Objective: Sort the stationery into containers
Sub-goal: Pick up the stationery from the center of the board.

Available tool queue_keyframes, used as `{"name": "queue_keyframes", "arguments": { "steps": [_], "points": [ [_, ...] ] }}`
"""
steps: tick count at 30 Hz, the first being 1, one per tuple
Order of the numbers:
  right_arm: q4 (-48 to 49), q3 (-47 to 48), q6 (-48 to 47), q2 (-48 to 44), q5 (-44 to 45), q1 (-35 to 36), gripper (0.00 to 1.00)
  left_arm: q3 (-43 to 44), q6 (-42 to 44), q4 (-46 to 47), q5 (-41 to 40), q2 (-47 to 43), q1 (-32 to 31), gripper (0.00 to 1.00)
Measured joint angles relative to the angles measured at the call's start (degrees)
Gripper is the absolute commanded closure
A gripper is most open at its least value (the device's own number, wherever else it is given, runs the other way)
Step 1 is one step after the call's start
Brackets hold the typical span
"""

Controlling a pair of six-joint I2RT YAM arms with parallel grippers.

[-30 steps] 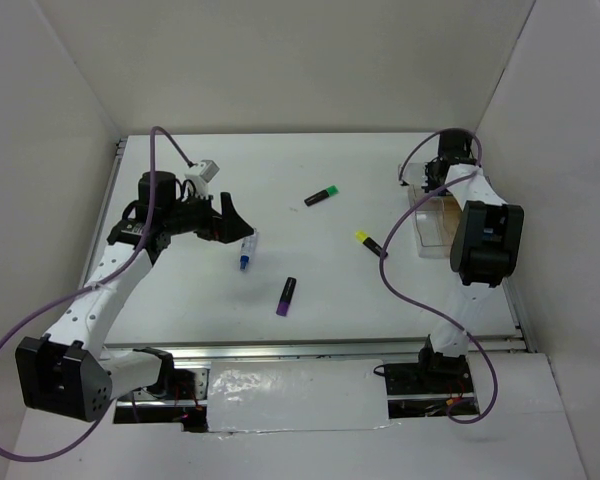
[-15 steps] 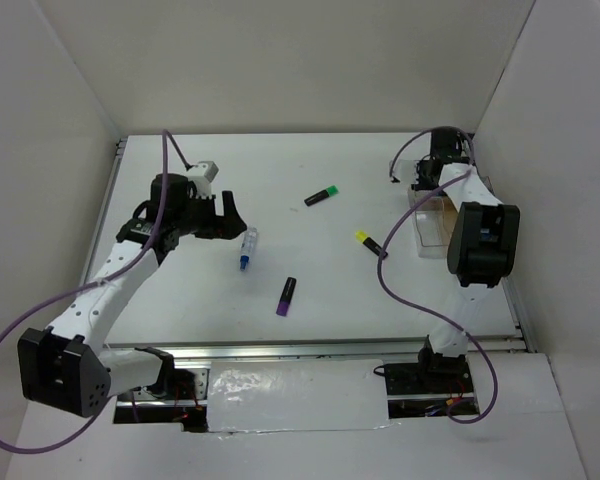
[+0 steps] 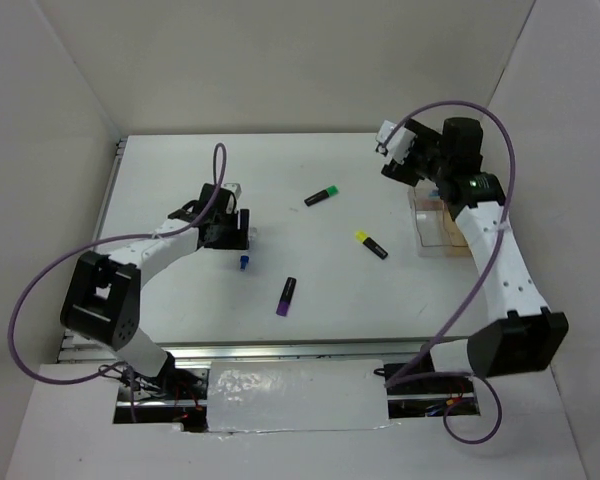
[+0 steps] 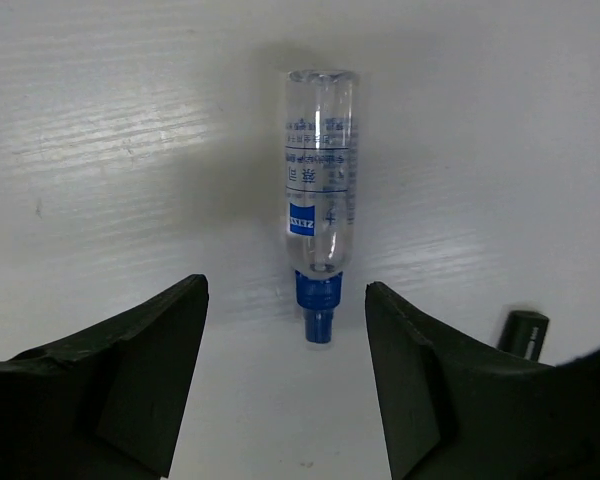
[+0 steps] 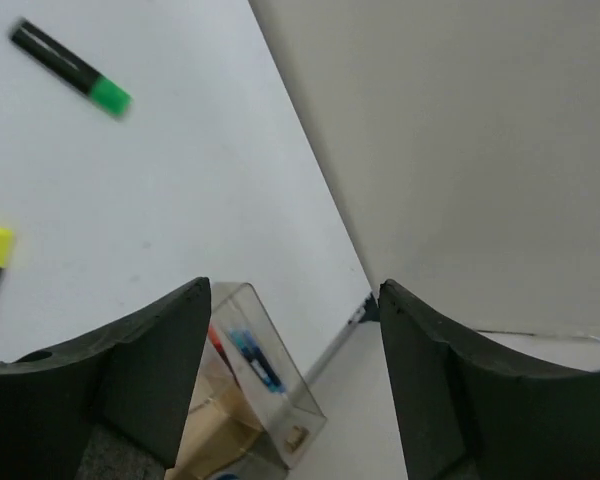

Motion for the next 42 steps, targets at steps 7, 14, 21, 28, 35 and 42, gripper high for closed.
{"name": "queue_keyframes", "arguments": {
  "steps": [7, 14, 21, 28, 35, 42],
  "points": [
    [-0.6, -14.2, 4.5, -12.1, -4.7, 2.5, 0.24, 2.7, 0.0, 0.9, -0.4, 7.9, -1.1, 0.26],
    [-1.8, -18.7, 6.1, -15.4, -6.0, 4.0, 0.24, 7.6, 0.0, 3.0, -0.9, 12.7, -2.8, 0.31],
    [-1.3, -22.5, 5.5, -22.1, -7.6, 5.5, 0.23, 12.0, -0.3, 2.0, -1.9, 19.3, -3.4, 0.37],
    [-0.7, -24.9, 3.9, -24.7, -8.5, 9.5, 0.23, 12.8, -0.5, 0.6, -2.2, 20.5, -3.4, 0.66],
    [0.3, -29.6, -1.5, -29.2, -10.6, 14.6, 0.24, 13.7, -1.7, 0.1, 14.0, 21.0, -0.1, 1.0],
    [3.6, -34.3, -9.3, -32.1, -13.2, 26.0, 0.25, 6.9, -13.3, 5.9, 44.7, 13.4, 2.4, 1.0]
  ]
}}
